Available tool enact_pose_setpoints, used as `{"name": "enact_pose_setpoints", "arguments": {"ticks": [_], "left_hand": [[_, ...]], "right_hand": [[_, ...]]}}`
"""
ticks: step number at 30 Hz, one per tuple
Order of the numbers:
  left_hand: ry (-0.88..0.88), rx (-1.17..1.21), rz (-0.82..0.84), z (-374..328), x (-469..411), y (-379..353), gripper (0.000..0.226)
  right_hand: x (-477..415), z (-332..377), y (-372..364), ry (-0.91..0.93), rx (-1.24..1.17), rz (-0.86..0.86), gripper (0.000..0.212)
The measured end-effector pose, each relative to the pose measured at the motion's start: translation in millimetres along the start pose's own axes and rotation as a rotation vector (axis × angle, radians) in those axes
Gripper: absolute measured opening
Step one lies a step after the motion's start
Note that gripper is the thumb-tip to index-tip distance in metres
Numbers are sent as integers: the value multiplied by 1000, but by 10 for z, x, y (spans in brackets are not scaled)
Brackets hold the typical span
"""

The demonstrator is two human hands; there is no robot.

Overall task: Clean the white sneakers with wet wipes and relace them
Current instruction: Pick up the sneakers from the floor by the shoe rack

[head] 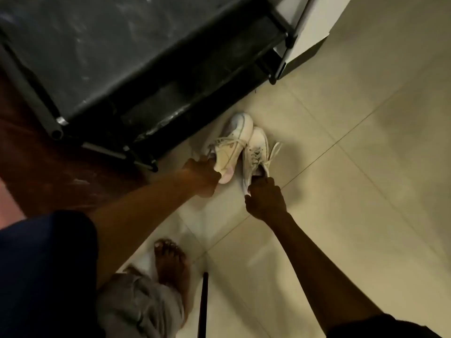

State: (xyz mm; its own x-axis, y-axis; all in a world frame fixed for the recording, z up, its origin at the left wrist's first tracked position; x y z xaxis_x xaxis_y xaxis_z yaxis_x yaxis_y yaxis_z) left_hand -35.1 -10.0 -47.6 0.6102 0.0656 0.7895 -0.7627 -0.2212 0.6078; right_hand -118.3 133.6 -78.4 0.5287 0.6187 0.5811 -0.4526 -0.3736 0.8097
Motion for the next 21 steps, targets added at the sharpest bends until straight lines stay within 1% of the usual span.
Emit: {"name": "enact_pose_setpoints", "arguments": {"ticks": [1,6,8,10,12,15,18,21], "left_hand": [[0,-24,39,13,-46,-40,52],[-5,-8,129,72,-241,-254,51],[8,20,124,96,-309,-293,52],[31,78,80,113,-364,-285,49],[54,141,13,102,-394,-252,47],[82,250,-140,67,-386,-130,49],[70,214,-308,25,-329,76,45],[76,108,-378,-12,-282,228,38]], "right_hand": [[-36,3,-49,0,25,21,33],[-102,-1,-239,35,45,20,29],[-132,-9,-273,55,53,16,29],[-164,-17,-305,61,45,22,29],[-173,-8,-296,60,10,-10,26],[-147,20,-207,55,-37,-83,20],[-127,41,-111,61,-74,-136,19],[-138,47,-48,36,-104,-120,20]]}}
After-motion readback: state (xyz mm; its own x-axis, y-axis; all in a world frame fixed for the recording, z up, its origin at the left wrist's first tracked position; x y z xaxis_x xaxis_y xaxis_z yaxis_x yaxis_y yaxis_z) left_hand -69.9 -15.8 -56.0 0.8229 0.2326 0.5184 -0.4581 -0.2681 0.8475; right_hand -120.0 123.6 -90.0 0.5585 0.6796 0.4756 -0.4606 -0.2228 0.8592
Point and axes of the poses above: each hand's wrist, its own x-axis away from the middle knuckle, its own y-axis out of the back of the hand, z = x × y, the point moved 6 cm from there along -x, towards the middle knuckle, and after that the axes turned 6 degrees about -y, right-handed, at the moved point
